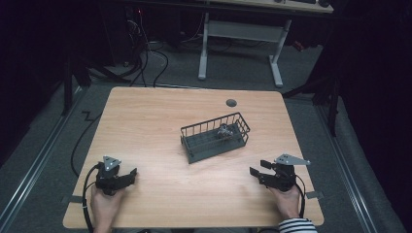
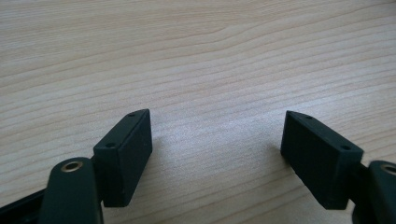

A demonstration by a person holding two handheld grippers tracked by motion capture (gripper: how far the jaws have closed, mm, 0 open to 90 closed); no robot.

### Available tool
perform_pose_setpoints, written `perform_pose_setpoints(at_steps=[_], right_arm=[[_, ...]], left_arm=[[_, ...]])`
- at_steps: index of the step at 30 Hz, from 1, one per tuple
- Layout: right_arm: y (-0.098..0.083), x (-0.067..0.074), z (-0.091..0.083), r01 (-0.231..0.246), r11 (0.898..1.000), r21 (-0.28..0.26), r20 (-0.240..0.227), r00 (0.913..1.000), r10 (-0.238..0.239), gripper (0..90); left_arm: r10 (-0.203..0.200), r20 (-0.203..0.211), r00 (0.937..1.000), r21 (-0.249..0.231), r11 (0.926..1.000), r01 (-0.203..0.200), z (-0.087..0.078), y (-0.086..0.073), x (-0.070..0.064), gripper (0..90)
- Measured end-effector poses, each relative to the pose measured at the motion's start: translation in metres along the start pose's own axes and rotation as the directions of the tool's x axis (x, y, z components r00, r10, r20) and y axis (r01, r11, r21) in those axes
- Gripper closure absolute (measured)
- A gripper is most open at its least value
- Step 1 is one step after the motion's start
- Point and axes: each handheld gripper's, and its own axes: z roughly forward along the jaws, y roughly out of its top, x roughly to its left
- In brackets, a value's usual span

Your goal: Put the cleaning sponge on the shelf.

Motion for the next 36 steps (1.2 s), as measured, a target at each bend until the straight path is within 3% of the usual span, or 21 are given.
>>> perform_pose_setpoints(at_steps=[5,19,32,36], right_arm=[[-0.010,0.001,0.004,-0.022,1.000,0.017,0.003,0.9997,0.022,37.6],[-0.027,0.004,0.011,-0.022,0.999,0.043,0.031,0.9993,0.021,37.0],[-0.027,0.019,0.024,0.048,0.994,0.100,0.052,0.9972,-0.054,36.6],[-0.027,0.024,0.027,0.088,0.989,0.116,0.078,0.9922,-0.097,36.2]], left_arm=[[0.001,0.001,1.0000,0.001,1.0000,-0.001,0.000,0.000,0.000,25.5],[0.000,0.001,1.0000,0.000,1.0000,0.000,0.000,0.000,0.000,25.4],[0.001,0.001,1.0000,0.001,1.0000,-0.001,0.000,0.000,0.000,25.4],[0.001,0.000,1.0000,0.002,1.0000,-0.001,0.000,0.000,0.000,25.3]])
